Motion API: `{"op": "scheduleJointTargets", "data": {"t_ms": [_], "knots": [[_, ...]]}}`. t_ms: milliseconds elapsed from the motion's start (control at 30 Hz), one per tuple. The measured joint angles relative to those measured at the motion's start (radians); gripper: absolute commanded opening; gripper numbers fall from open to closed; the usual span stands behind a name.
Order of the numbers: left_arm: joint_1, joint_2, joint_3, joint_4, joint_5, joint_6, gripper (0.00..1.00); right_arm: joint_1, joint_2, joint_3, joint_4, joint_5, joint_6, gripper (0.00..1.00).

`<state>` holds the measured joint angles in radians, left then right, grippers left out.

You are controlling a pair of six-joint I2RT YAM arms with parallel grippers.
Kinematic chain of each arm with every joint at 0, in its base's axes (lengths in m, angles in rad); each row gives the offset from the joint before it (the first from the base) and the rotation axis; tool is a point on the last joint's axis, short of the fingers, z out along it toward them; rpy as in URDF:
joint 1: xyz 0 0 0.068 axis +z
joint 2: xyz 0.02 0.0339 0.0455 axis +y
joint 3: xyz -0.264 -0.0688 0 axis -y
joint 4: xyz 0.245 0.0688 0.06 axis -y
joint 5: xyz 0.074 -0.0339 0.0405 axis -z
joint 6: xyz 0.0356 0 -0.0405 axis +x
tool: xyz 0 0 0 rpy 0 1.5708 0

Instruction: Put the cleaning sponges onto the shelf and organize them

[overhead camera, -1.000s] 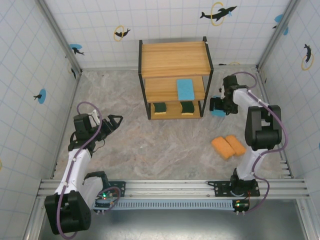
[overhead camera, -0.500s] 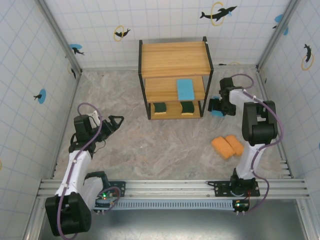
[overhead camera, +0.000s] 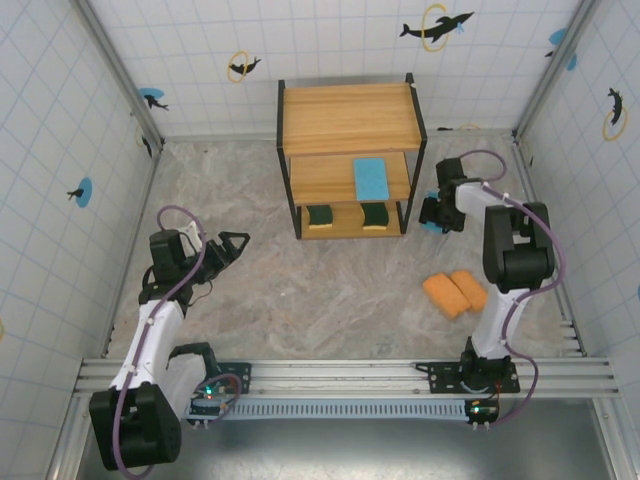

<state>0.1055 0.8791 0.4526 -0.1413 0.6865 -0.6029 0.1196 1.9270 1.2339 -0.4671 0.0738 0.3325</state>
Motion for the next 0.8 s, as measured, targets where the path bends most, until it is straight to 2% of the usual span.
{"op": "scheduleJointTargets", "data": {"t_ms": [333, 567, 800], "knots": [[-0.006, 0.001, 0.000, 0.000, 0.002, 0.000, 0.98, 0.000, -0.157, -0.163, 0.021, -0.025, 0.035, 0.63], [-0.010, 0.008, -0.001, 0.001, 0.002, 0.000, 0.97, 0.012, -0.326, -0.241, 0.001, -0.043, 0.060, 0.62], [-0.013, 0.019, -0.001, 0.002, 0.002, 0.000, 0.98, 0.034, -0.420, -0.296, -0.033, -0.040, 0.071, 0.62]]}}
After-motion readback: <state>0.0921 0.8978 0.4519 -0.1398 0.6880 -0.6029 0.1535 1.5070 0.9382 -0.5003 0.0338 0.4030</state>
